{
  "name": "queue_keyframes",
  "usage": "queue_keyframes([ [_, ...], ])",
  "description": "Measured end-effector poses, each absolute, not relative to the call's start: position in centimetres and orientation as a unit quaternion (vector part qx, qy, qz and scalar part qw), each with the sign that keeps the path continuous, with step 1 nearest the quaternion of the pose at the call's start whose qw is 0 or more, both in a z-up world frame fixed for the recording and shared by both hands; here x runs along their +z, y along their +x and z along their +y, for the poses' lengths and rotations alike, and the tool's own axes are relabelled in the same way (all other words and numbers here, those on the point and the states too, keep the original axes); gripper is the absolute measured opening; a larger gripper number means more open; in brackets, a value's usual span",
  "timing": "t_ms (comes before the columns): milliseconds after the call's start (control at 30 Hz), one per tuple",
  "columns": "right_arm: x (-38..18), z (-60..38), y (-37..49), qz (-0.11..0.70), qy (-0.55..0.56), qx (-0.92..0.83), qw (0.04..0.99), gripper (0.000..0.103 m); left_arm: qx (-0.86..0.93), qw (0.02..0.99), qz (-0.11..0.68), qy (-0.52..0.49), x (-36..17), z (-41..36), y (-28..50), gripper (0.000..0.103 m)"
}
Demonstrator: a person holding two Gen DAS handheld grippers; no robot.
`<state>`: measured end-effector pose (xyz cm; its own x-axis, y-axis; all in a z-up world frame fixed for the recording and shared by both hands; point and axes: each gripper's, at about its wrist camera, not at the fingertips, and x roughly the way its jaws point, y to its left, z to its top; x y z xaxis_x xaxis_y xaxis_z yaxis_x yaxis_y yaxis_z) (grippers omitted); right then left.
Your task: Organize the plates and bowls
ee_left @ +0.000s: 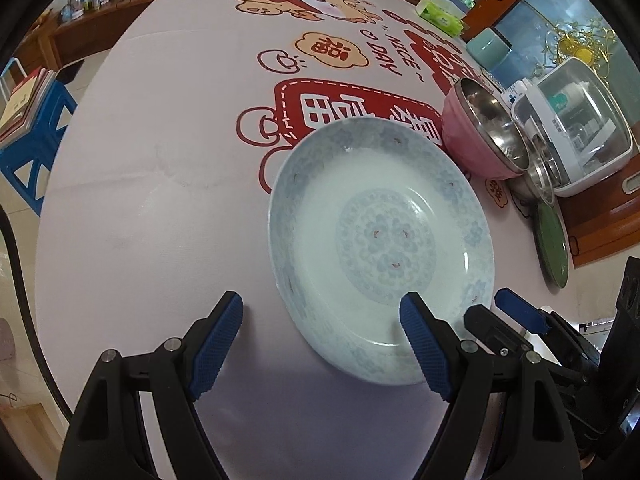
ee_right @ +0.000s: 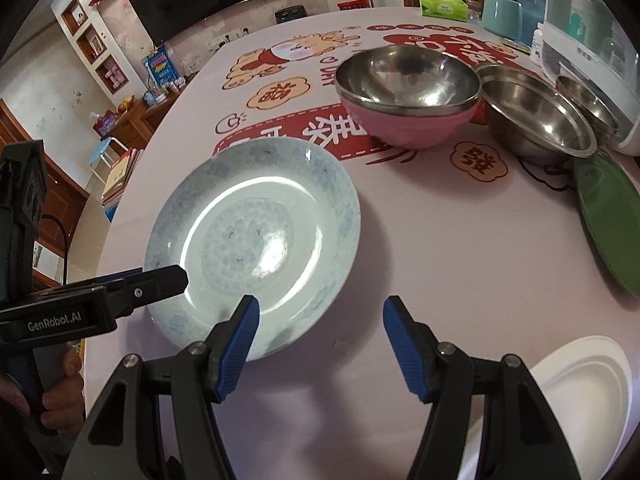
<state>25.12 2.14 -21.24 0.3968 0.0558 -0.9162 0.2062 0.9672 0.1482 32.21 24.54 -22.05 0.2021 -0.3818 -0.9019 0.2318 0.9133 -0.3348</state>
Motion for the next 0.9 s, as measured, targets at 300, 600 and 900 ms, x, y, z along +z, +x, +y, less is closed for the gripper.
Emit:
queue_keyframes([
  [300,-21.7,2.8,25.4,0.552,0.104,-0.046,0.826,0.064,-0.202,0.778,0.59,-0.077,-22.3,24.4,32.6,0.077],
  [600,-22.4,3.1,25.8,0.558,0.097,-0.04,0.823,0.05,-0.2,0.784,0.582,-0.08,-22.5,24.4,32.6,0.064],
  [900,-22.9,3.4,26.0,0.558,0.09,-0.029,0.825,0.039,-0.204,0.786,0.578,-0.082,-22.6,24.4,32.7,0.05],
])
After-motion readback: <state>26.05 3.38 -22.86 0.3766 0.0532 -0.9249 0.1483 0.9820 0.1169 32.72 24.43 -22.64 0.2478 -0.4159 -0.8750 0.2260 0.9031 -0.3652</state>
